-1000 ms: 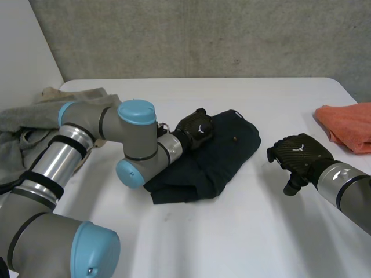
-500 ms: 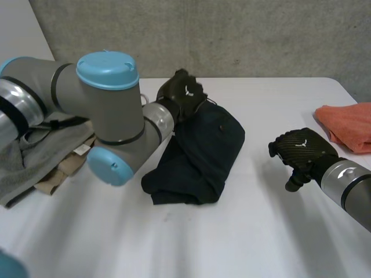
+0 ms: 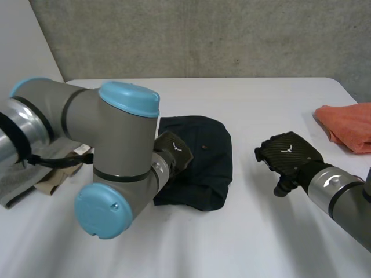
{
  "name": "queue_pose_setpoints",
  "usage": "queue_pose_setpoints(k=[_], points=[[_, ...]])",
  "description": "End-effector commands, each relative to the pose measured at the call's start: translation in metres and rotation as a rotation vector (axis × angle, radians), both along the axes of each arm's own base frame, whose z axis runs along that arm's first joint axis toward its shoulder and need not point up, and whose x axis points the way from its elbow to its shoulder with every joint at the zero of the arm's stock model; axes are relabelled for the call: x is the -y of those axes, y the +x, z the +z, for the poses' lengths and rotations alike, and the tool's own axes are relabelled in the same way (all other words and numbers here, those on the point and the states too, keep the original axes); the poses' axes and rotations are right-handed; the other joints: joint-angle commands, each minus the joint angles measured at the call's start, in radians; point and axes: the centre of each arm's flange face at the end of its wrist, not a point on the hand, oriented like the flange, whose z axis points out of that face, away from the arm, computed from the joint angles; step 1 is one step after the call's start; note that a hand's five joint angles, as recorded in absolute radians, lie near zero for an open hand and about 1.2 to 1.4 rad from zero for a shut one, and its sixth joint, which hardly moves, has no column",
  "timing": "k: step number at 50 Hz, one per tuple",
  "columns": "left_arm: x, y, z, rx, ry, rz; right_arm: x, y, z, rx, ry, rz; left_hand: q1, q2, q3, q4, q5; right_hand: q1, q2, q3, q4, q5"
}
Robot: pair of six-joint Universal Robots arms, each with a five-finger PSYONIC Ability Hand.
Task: Fold the laundry.
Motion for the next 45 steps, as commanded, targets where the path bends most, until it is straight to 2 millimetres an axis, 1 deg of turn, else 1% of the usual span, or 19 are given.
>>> queue_pose_setpoints(k=[1,2,6,9,10,13,14,15,16,21,22,25,29,32,33,34,38,42,45], points=[[-0.01,0.013,0.034,-0.092,-0.008,0.038,0.004,0.016,0.015,0.011,-0.078,0.023,0.262,0.2,0.209,0.198,0.205,-0.028,-0.027,-0.037,-0.025,-0.002],[-0.013,0.017,0.041,-0.111,-0.015,0.04,0.005,0.02,0.02,0.014,-0.1,0.024,0.262,0.2,0.209,0.198,0.205,-0.069,-0.068,-0.078,-0.066,-0.042],[-0.018,0.024,0.053,-0.138,-0.037,0.035,0.013,0.031,0.032,0.029,-0.152,0.016,0.262,0.2,0.209,0.198,0.205,-0.233,-0.232,-0.242,-0.23,-0.207],[-0.018,0.025,0.053,-0.143,-0.054,0.026,0.018,0.037,0.036,0.044,-0.165,0.01,0.262,0.2,0.209,0.198,0.205,-0.348,-0.347,-0.357,-0.345,-0.321],[-0.015,0.025,0.049,-0.134,-0.061,0.025,0.023,0.041,0.037,0.057,-0.163,0.006,0.202,0.139,0.148,0.137,0.144,-0.366,-0.365,-0.375,-0.363,-0.339],[-0.008,0.024,0.042,-0.118,-0.076,0.034,0.028,0.048,0.036,0.089,-0.145,-0.002,-0.364,-0.426,-0.417,-0.428,-0.421,-0.366,-0.365,-0.375,-0.363,-0.339],[-0.002,0.025,0.04,-0.119,-0.085,0.047,0.033,0.051,0.034,0.118,-0.122,-0.013,-0.743,-0.806,-0.797,-0.808,-0.801,-0.366,-0.365,-0.375,-0.363,-0.339],[0.001,0.025,0.04,-0.124,-0.091,0.055,0.035,0.053,0.034,0.136,-0.109,-0.019,-0.898,-0.961,-0.952,-0.963,-0.956,-0.366,-0.365,-0.375,-0.363,-0.339],[0.005,0.025,0.039,-0.131,-0.097,0.066,0.037,0.054,0.033,0.157,-0.093,-0.027,-0.959,-1.022,-1.013,-1.024,-1.017,-0.366,-0.365,-0.375,-0.363,-0.339],[0.037,0.018,0.048,-0.269,-0.181,0.115,0.05,0.064,0.026,0.302,0.024,-0.072,-0.959,-1.022,-1.013,-1.024,-1.017,-0.366,-0.365,-0.375,-0.363,-0.339],[0.047,0.014,0.052,-0.321,-0.197,0.114,0.054,0.067,0.023,0.351,0.067,-0.091,-0.959,-1.022,-1.013,-1.024,-1.017,-0.366,-0.365,-0.375,-0.363,-0.339],[0.061,0.006,0.049,-0.373,-0.182,0.091,0.057,0.073,0.017,0.416,0.139,-0.112,-0.959,-1.022,-1.013,-1.024,-1.017,-0.366,-0.365,-0.375,-0.363,-0.339],[0.08,-0.004,0.03,-0.403,-0.094,0.045,0.056,0.087,0.002,0.474,0.24,-0.128,-0.959,-1.022,-1.013,-1.024,-1.017,-0.366,-0.365,-0.375,-0.363,-0.339],[0.089,-0.006,0.006,-0.371,0.007,0.036,0.057,0.097,-0.013,0.465,0.272,-0.124,-0.959,-1.022,-1.013,-1.024,-1.017,-0.366,-0.365,-0.375,-0.363,-0.339],[0.09,-0.007,0.0,-0.359,0.032,0.034,0.058,0.098,-0.017,0.459,0.275,-0.125,-0.959,-1.022,-1.013,-1.024,-1.017,-0.366,-0.365,-0.375,-0.363,-0.339],[0.09,-0.007,-0.014,-0.326,0.084,0.034,0.058,0.102,-0.025,0.444,0.28,-0.123,-0.959,-1.022,-1.013,-1.024,-1.017,-0.366,-0.365,-0.375,-0.363,-0.339],[0.091,-0.005,-0.037,-0.251,0.158,0.058,0.058,0.11,-0.043,0.402,0.288,-0.118,-0.959,-1.022,-1.013,-1.024,-1.017,-0.366,-0.365,-0.375,-0.363,-0.339],[0.095,-0.002,-0.054,-0.206,0.176,0.089,0.056,0.114,-0.059,0.36,0.29,-0.124,-0.959,-1.022,-1.013,-1.024,-1.017,-0.366,-0.365,-0.375,-0.363,-0.339],[0.097,0.0,-0.061,-0.183,0.17,0.117,0.055,0.116,-0.067,0.332,0.284,-0.129,-0.959,-1.022,-1.013,-1.024,-1.017,-0.366,-0.365,-0.375,-0.363,-0.339]])
